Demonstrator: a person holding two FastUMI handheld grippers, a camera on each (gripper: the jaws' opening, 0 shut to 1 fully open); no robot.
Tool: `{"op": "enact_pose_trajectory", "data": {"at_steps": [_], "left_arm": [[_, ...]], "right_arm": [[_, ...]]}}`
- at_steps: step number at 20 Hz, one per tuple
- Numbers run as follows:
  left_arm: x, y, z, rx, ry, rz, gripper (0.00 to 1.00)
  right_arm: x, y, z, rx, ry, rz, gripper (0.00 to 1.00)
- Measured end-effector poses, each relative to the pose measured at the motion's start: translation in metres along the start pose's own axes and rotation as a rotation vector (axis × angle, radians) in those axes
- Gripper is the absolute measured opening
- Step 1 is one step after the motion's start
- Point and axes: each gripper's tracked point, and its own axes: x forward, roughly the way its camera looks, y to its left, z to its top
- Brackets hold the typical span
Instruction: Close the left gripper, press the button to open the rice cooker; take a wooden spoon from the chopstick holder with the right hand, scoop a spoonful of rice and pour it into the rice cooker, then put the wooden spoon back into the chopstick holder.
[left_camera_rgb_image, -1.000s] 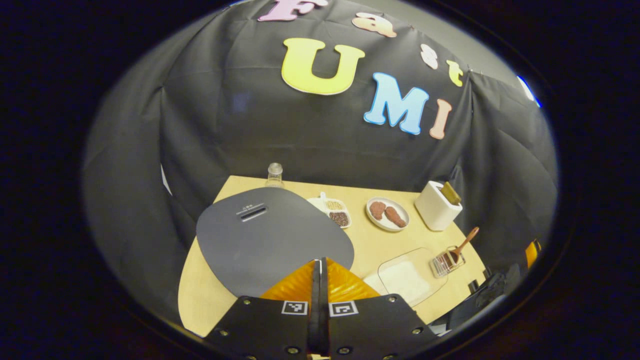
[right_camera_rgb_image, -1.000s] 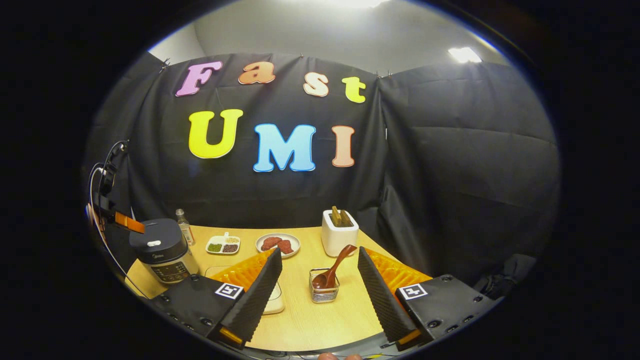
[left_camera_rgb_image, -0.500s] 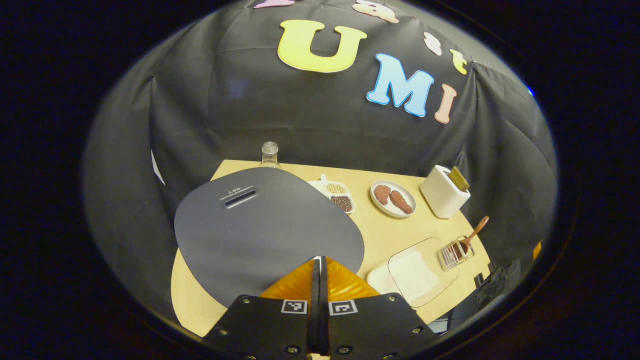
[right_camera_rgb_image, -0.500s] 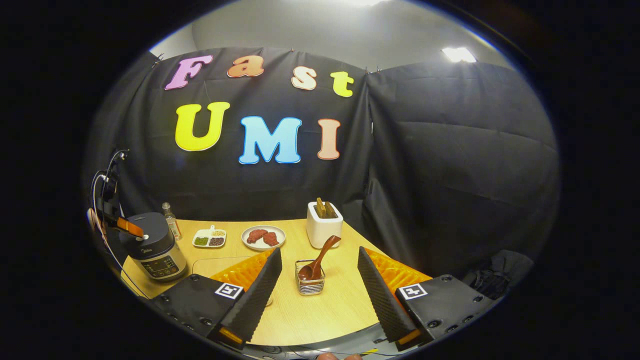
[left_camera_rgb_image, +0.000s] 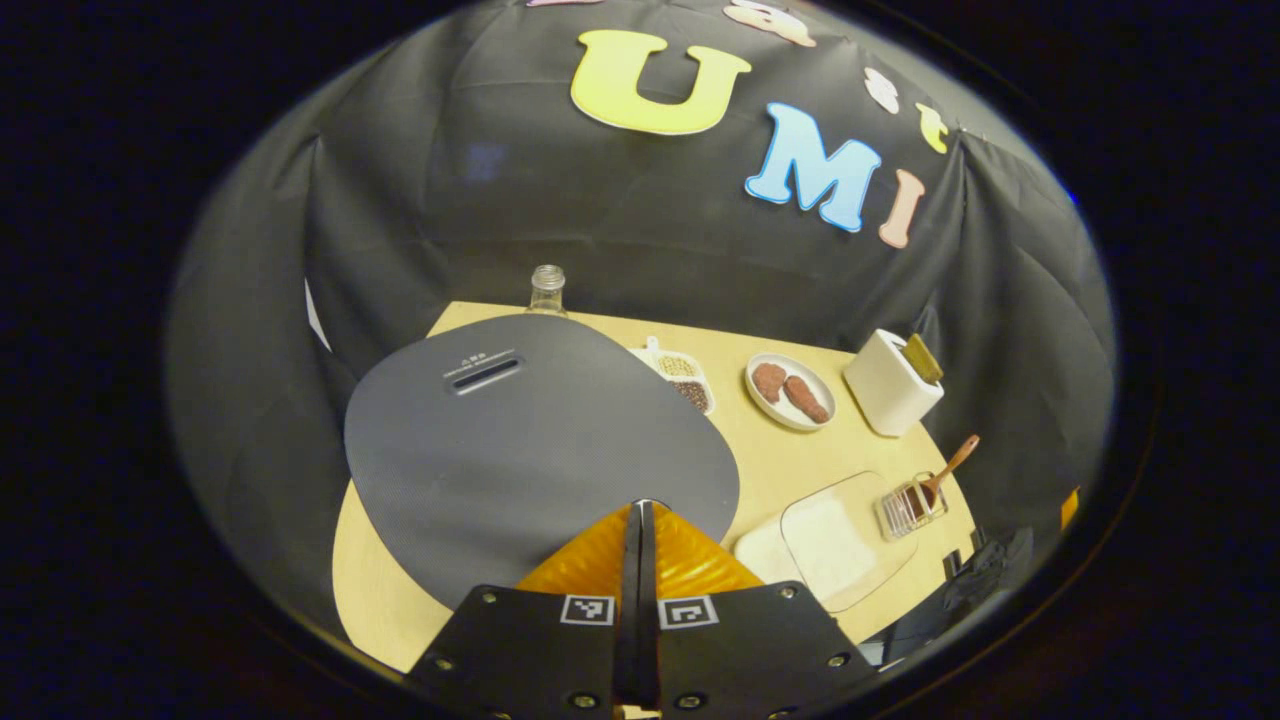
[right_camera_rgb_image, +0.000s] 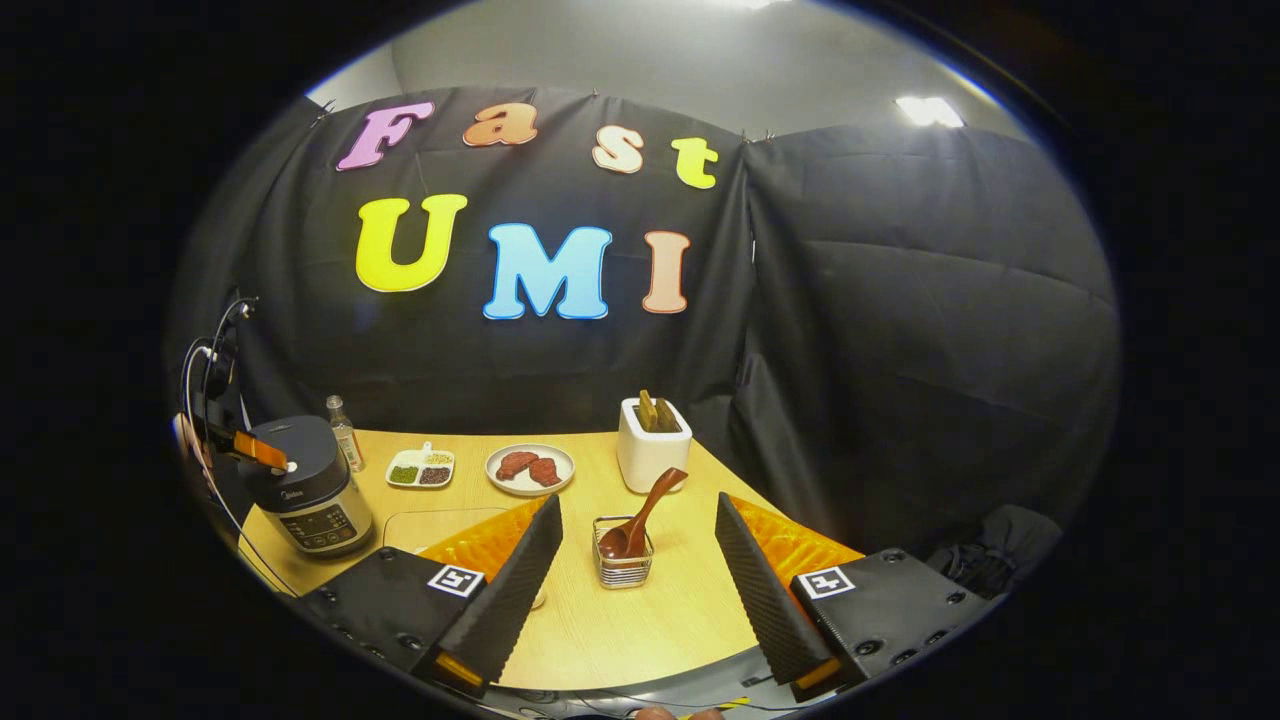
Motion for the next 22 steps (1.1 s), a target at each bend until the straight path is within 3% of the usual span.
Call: {"op": "enact_pose_trajectory", "data": {"at_steps": [7, 12, 16, 19, 22], "left_arm": [[0.002, 0.0, -0.002, 0.015, 0.01, 0.044, 0.02], [-0.01, -0.004, 0.007, 0.043, -0.026, 0.14, 0.02], [-0.054, -0.01, 0.064, 0.066, -0.228, 0.25, 0.02], [-0.1, -0.014, 0.108, 0.016, -0.415, 0.334, 0.02], [-0.143, -0.032, 0.121, -0.048, -0.535, 0.34, 0.01]], "right_arm": [[0.013, -0.023, 0.0, -0.001, 0.018, -0.015, 0.97], [0.047, -0.038, 0.012, 0.043, 0.015, 0.016, 0.98], [0.076, -0.051, 0.017, 0.066, 0.019, 0.055, 0.97], [0.102, -0.054, 0.016, 0.098, 0.036, 0.095, 0.97], [0.125, -0.052, 0.015, 0.118, 0.058, 0.144, 0.98]]}}
